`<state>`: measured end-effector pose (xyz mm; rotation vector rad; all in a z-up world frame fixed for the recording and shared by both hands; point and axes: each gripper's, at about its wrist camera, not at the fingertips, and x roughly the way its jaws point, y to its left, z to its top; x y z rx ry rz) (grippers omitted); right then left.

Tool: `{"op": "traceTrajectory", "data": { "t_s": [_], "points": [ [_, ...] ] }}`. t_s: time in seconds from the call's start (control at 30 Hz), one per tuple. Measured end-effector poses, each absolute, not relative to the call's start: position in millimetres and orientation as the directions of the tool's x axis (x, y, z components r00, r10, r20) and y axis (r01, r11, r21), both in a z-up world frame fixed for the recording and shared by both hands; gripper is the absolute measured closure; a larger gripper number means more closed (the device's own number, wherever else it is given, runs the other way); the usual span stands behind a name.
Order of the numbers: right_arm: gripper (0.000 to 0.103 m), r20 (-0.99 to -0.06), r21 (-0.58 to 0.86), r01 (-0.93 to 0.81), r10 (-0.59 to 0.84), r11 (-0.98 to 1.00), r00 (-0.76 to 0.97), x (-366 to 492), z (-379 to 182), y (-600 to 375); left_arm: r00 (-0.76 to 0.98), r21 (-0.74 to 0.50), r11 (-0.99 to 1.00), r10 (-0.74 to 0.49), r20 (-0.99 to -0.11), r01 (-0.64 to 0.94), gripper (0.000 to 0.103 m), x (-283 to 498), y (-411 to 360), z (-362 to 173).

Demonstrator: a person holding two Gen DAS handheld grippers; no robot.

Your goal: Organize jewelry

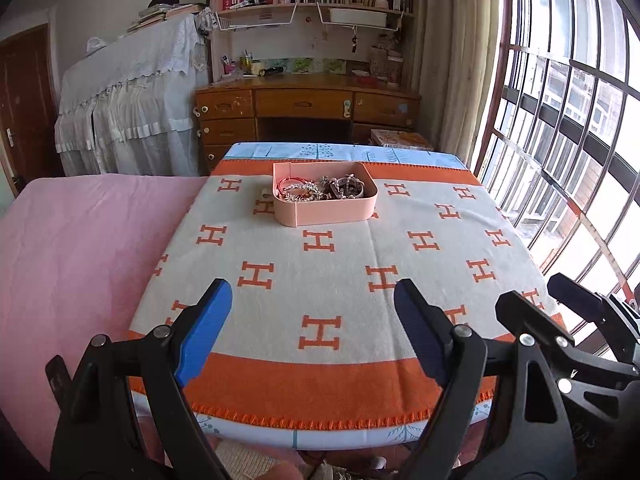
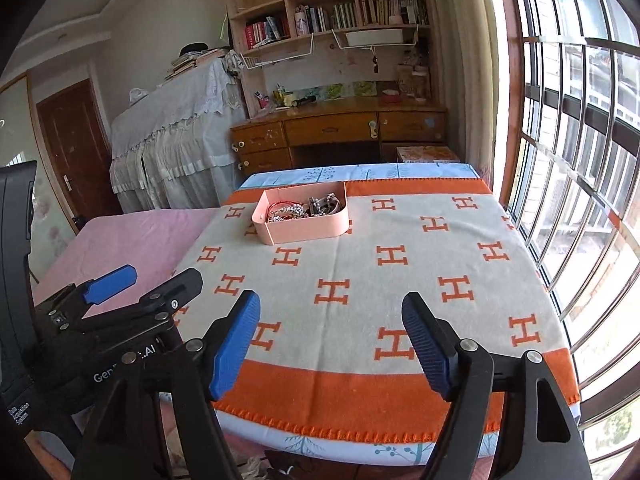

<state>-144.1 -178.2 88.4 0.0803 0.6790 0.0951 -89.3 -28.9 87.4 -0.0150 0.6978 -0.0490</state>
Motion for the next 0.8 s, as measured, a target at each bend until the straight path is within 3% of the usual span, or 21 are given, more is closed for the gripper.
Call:
{"op": "traceTrajectory", "data": {
  "t_s": [0.8],
  "points": [
    [0.028, -0.65, 0.121, -0.061, 0.125, 0.991, 0.75, -129, 81, -180, 0.746, -0.027, 0.999, -0.034, -0.665, 0.022, 0.021, -76, -26, 85]
  ]
}}
